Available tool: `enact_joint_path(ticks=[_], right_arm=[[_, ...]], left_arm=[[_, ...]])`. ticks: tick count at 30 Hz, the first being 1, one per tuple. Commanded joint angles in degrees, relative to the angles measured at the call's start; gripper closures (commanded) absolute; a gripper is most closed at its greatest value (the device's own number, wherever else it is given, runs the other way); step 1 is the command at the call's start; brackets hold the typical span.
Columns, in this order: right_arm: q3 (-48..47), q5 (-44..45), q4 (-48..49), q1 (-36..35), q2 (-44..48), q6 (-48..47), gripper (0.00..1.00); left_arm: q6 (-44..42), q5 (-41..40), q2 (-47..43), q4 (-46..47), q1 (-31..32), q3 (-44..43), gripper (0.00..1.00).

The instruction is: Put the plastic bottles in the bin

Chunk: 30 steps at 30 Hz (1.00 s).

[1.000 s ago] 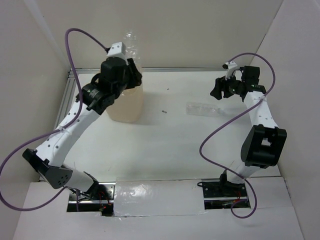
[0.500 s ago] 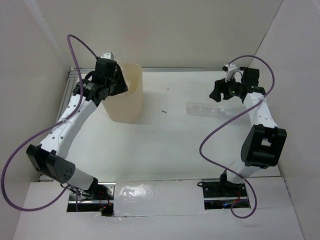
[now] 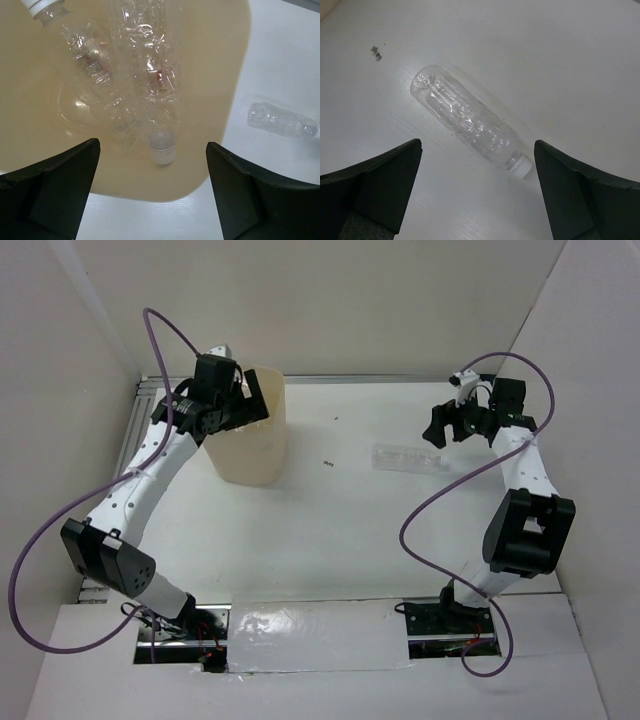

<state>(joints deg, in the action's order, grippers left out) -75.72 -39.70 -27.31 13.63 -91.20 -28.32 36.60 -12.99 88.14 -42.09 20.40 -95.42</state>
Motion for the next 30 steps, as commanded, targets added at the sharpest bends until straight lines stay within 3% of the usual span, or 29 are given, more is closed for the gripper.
enact_joint_path(ticks=[1, 3, 4, 7, 9, 10, 14, 18, 21, 24, 27, 28, 30], right_arm=[[-1.35, -2.12, -1.51, 1.14, -0.20, -9.95, 0.00], [-1.36, -5.27, -6.59, 1.14, -0.99, -18.83, 0.00], [-1.36, -6.25, -8.96, 1.14, -1.00, -31.06, 0.00], [1.19, -7.76, -16.62, 1.14, -2.05, -53.49, 0.00], [1.81, -6.10, -17.51, 0.35, -3.45, -59.37, 0.00], [1.81, -5.57, -18.04, 0.35, -4.42, -60.97, 0.00], [-4.07, -4.95, -20.05, -3.07, -13.62, -61.77, 0.00], [-7.33, -2.49, -19.20, -6.85, -18.66, -60.64, 0.00], [-5.49, 1.64, -8.76, -10.27, -19.89, -56.59, 0.00], [-7.92, 5.51, -10.02, -13.26, -23.74, -56.59, 0.01], [-11.80, 7.27, -14.33, -14.51, -27.62, -56.59, 0.14], [-12.51, 7.97, -15.31, -14.51, -27.63, -56.59, 0.30], [-14.79, 7.10, -18.98, -14.51, -28.25, -56.59, 0.47]], left_arm=[[0.14, 1.57, -4.28, -0.01, 0.43, -3.89, 0.00], [-0.64, 2.18, -6.73, 0.51, 0.43, -4.52, 0.00], [-2.04, 2.71, -7.88, 1.04, 1.04, -4.52, 0.00], [-6.25, 5.50, -14.19, 5.77, 2.35, -0.15, 0.00], [-8.46, 8.93, -17.98, 11.37, 2.89, 4.08, 0.00], [-9.61, 13.82, -20.00, 13.50, 2.89, 6.71, 0.00], [-11.20, 19.93, -28.45, 18.79, 3.41, 22.60, 0.00], [-9.36, 20.55, -35.83, 20.64, 4.56, 34.84, 0.00], [-7.95, 19.33, -42.33, 21.87, 5.17, 43.17, 0.00], [-5.50, 18.71, -47.35, 21.17, 5.79, 48.72, 0.00], [-3.47, 18.71, -50.86, 20.65, 6.32, 52.52, 0.00], [-3.46, 18.71, -51.48, 20.64, 6.32, 53.31, 0.00], [-1.72, 18.10, -53.23, 20.12, 6.92, 55.59, 0.00]])
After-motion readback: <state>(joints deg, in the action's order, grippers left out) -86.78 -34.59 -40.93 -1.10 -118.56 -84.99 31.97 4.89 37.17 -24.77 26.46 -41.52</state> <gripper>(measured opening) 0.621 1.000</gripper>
